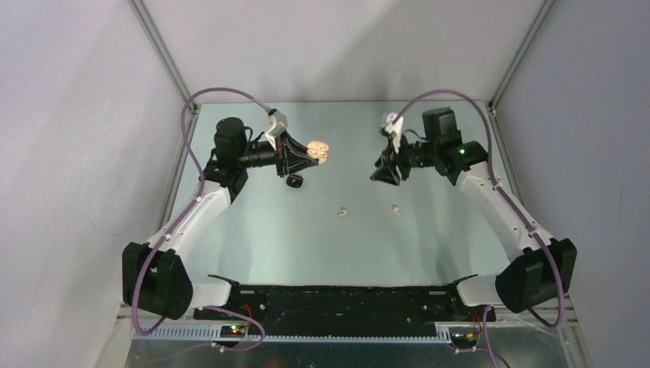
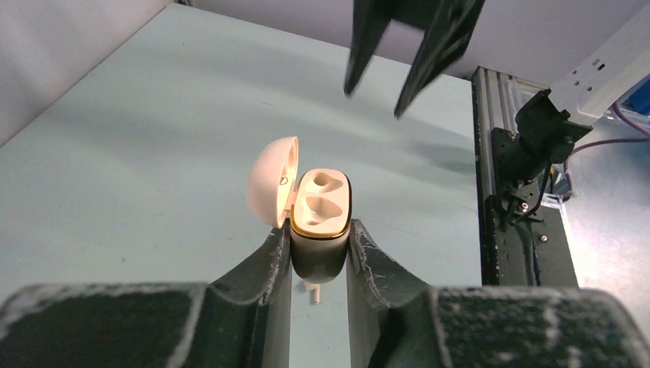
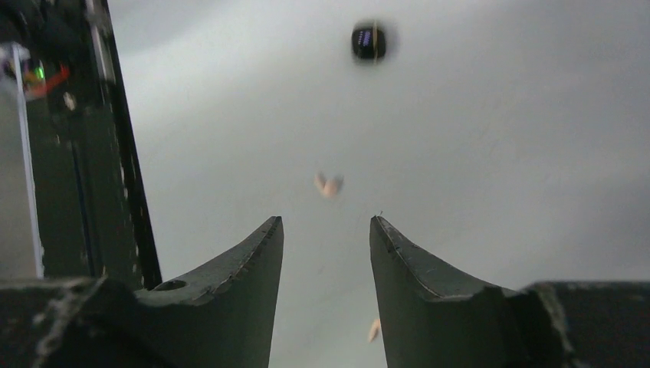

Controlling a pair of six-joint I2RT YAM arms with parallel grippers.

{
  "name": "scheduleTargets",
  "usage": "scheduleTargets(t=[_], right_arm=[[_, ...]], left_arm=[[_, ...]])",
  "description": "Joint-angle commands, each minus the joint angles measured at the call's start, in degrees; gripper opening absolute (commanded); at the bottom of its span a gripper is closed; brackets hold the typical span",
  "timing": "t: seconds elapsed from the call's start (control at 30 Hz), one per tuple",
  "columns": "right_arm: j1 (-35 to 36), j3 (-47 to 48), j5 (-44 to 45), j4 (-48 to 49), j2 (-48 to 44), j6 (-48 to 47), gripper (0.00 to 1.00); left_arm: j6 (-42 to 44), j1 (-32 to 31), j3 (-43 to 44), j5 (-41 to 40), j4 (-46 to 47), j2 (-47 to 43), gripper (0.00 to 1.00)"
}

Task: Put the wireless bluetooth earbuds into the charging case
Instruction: Pick up the left earbud from the center of the board.

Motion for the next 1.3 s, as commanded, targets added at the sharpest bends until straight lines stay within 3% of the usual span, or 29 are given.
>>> scheduleTargets(t=[0.0,0.27,0.5,0.87,1.27], right_arm=[[-2.8,-5.7,0.9,-8.2,1.5,-15.0,0.49],[-7.0,-0.5,7.0,-27.6,13.3,-45.6,0.42],[-6.2,2.7,15.3,-33.6,23.7,-64.9,0.44],[-4.8,6.0,22.6,-31.3,33.9,-74.5,0.46],[-2.1,5.9,25.0,-32.7,37.1,-78.5,0.42]], left_arm=[[-4.3,1.4,-0.1,0.0,2.7,-0.8,0.00],[-6.0,2.4,-1.1,-0.4,2.8,-2.5,0.00],[-6.5,2.8,-2.0,-0.8,2.8,-3.7,0.00],[-7.2,2.9,-3.0,-2.2,2.8,-4.9,0.00],[-7.8,3.5,-3.7,-3.3,2.8,-5.6,0.00]])
